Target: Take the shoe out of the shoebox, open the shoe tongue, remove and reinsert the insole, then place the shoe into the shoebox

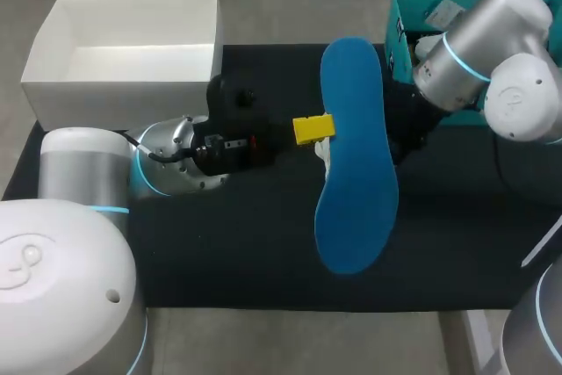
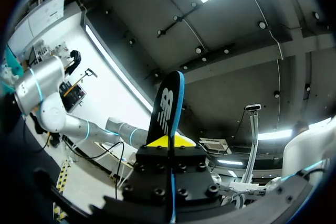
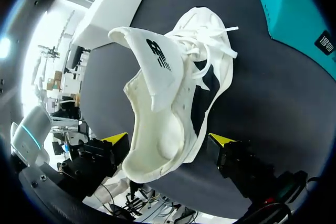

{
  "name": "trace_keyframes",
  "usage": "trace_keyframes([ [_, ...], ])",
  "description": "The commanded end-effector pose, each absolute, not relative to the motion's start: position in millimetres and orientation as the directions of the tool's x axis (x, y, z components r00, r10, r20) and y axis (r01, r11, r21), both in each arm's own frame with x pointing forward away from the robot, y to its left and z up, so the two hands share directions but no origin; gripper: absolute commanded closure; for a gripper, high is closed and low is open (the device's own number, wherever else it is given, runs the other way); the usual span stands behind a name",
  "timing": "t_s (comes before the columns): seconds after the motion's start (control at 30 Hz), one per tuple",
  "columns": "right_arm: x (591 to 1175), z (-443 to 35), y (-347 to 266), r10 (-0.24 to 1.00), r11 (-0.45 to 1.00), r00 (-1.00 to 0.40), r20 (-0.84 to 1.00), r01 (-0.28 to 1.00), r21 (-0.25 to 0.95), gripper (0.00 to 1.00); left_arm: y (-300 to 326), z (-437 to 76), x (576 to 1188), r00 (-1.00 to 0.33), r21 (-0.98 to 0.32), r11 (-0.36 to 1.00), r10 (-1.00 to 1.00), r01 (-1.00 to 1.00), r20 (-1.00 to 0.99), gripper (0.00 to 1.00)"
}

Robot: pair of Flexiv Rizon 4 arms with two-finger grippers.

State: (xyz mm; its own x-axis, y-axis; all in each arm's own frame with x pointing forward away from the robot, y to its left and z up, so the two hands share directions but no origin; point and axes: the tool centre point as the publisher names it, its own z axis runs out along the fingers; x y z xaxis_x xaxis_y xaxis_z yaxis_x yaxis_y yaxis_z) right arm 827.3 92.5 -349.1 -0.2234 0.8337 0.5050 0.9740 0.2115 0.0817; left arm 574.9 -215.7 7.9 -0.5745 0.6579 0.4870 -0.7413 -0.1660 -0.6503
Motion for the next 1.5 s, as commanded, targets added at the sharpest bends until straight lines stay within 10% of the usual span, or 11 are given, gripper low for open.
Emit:
trace_keyframes([
  [0.03, 827, -349, 93, 0.833, 0.211, -0.223, 0.506, 0.974, 0.083, 0.0, -215, 8, 574, -0.575, -0.65, -0.168, 0.657, -0.742, 0.487, 1.0],
  [0.73, 810, -187, 58, 0.383, 0.079, -0.23, 0.895, 0.973, 0.217, 0.0, -215, 8, 574, -0.575, -0.65, -0.168, 0.657, -0.742, 0.487, 1.0],
  [1.5, 816, -102, 24, 0.177, -0.013, -0.113, 0.978, 0.993, 0.117, 0.0, -215, 8, 574, -0.575, -0.65, -0.168, 0.657, -0.742, 0.487, 1.0],
])
